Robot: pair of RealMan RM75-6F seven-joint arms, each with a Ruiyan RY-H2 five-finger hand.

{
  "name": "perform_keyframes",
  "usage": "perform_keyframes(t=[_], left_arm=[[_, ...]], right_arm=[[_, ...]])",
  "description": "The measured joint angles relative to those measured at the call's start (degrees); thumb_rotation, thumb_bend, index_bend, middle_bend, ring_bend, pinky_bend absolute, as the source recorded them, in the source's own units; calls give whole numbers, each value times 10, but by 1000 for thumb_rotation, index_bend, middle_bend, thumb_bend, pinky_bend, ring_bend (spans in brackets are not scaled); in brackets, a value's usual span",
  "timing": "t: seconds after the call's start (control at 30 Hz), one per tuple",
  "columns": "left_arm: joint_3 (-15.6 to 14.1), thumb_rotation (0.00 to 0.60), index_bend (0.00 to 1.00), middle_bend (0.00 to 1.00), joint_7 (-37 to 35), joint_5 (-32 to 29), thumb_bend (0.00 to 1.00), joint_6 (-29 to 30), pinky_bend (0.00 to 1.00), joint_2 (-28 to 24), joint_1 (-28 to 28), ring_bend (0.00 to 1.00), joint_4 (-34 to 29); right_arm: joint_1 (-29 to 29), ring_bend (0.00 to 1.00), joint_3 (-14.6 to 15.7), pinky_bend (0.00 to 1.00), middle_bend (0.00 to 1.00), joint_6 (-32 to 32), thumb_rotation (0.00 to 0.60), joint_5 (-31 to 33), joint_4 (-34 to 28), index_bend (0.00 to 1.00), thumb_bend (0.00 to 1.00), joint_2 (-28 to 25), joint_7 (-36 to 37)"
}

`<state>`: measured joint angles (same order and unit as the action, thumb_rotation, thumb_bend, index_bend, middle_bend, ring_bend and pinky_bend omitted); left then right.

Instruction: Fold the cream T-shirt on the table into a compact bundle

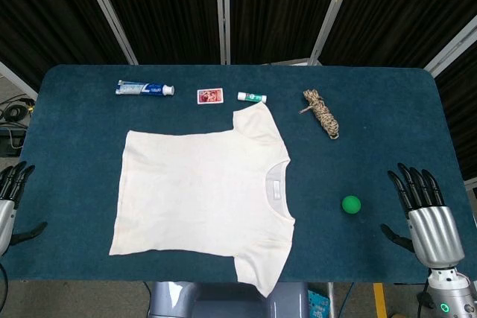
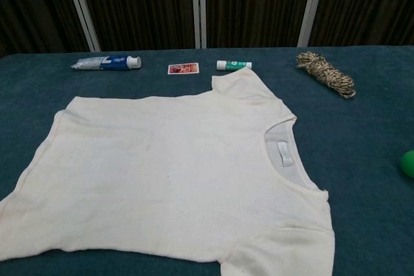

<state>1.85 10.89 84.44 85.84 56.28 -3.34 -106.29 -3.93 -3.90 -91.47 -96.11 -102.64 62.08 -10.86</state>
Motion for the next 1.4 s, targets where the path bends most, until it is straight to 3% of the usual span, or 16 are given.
perform_keyframes(t=[0.4, 0.7, 0.93, 1.13, 1.4], left_arm=[[2, 600, 0, 0, 3, 0, 0, 1, 0, 2, -1, 0, 0], [5, 600, 0, 0, 19, -18, 0, -13, 0, 11, -8, 0, 6], [10, 600, 0, 0, 41, -38, 0, -26, 0, 23, -16, 0, 11], [16, 600, 0, 0, 50, -57, 0, -37, 0, 30, -23, 0, 19], [18, 600, 0, 0, 47, -62, 0, -40, 0, 29, -25, 0, 20]], right_arm=[[-4, 0, 11, 0, 0, 17, 600, -7, -5, 3, 0, -4, 13], [-62, 0, 60, 0, 0, 127, 600, -99, 25, 237, 0, 9, 46], [-157, 0, 103, 0, 0, 224, 600, -203, 104, 340, 0, 59, 118], [-199, 0, 112, 0, 12, 265, 600, -226, 139, 428, 15, 103, 127], [-222, 0, 128, 0, 18, 289, 600, -238, 176, 452, 80, 153, 127]])
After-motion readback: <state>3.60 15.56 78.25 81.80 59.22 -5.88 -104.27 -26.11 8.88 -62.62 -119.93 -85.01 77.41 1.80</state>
